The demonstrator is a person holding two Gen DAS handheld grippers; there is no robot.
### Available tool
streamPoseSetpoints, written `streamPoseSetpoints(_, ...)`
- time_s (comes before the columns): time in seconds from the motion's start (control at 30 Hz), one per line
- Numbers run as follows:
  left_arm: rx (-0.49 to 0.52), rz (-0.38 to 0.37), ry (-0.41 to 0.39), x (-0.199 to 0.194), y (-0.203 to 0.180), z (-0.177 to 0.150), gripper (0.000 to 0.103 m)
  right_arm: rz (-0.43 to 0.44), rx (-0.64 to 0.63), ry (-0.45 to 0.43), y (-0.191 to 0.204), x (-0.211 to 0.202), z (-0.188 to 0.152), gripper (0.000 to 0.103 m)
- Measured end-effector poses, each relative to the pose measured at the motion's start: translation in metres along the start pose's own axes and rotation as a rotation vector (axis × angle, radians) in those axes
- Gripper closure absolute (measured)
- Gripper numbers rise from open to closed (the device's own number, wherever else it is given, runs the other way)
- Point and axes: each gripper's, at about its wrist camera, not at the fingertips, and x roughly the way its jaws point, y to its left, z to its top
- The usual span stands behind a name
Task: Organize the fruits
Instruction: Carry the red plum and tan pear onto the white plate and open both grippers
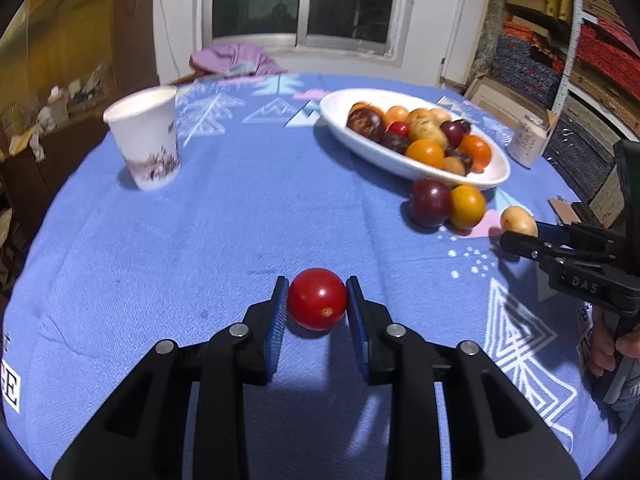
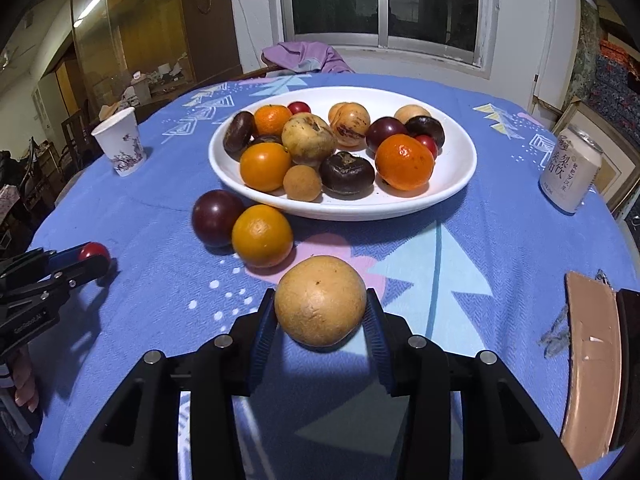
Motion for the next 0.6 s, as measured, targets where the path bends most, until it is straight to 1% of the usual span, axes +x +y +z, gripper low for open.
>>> streamPoseSetpoints(0.17,0.018,-0.012,-0.024,-0.007,-0.008,-0.003,0.074,0.03,-0.01,-0.045,0.008,-0.027,-0.016,0.059)
streamPoseSetpoints(0.4,0.047,-0.057,-0.027,-0.015,-0.031,-0.011,0.074,0.058,-0.034,-0.033,0.02,-0.036,-0.033,0.059)
streamPoseSetpoints(0.5,0.076,-0.064,-0.016,-0.015,-0.043,-0.014,0.074,0.068,-0.02,-0.052,0.018,-0.046,-0.037,0.059)
streamPoseSetpoints(0.6,0.081,-0.071,-0.031,-0.019,-0.049,-0.008,0.074,0.087,0.012,-0.078,0.009,-0.058,-0.036,0.059)
